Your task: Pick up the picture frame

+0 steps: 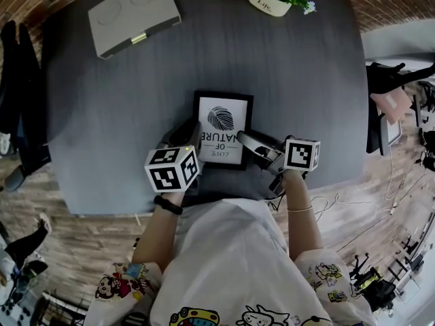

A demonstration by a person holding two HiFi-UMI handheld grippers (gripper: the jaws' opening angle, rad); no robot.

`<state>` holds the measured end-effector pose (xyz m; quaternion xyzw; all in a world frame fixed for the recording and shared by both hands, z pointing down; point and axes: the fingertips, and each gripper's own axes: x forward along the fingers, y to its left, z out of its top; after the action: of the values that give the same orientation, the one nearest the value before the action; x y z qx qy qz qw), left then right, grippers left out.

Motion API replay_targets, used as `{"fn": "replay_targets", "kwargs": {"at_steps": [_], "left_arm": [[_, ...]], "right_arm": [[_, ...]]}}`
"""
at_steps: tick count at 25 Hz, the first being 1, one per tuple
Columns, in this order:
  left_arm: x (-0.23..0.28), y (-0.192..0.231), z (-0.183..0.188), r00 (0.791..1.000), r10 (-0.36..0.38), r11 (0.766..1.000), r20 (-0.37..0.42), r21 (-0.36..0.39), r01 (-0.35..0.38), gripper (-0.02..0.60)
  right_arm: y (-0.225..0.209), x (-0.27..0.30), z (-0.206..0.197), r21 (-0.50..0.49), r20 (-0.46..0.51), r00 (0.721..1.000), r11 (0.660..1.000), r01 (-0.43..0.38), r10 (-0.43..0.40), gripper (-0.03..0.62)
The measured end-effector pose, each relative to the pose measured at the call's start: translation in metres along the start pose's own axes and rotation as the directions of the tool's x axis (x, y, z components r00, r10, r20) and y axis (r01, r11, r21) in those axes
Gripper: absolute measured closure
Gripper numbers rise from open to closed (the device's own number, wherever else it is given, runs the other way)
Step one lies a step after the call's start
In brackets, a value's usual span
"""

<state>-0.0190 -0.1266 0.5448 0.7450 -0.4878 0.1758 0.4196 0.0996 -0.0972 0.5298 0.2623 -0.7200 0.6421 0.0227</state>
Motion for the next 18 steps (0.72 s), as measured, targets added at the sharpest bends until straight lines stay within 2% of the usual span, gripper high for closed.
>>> {"fn": "replay_targets", "kwargs": {"at_steps": [4,7,18], "left_arm": [[-0.001,0.000,-0.001,1.000,-0.005,1.000,-0.006,-0.017,0.005,0.502],[0.000,0.000,-0.001,1.000,-0.008,1.000,-0.009,-0.017,0.008,0.502],[0.000,-0.001,-0.001,1.000,-0.015,1.000,-0.012,-0.023,0.015,0.502]], "right_arm": [[0.012,0.002,0.005,0.052,0.014,0.994,0.993,-0.105,0.105,0.413],[0.015,0.005,0.009,0.074,0.008,0.988,0.985,-0.153,0.153,0.414],[0.023,0.022,0.010,0.104,-0.007,0.976,0.971,-0.215,0.217,0.436]]}}
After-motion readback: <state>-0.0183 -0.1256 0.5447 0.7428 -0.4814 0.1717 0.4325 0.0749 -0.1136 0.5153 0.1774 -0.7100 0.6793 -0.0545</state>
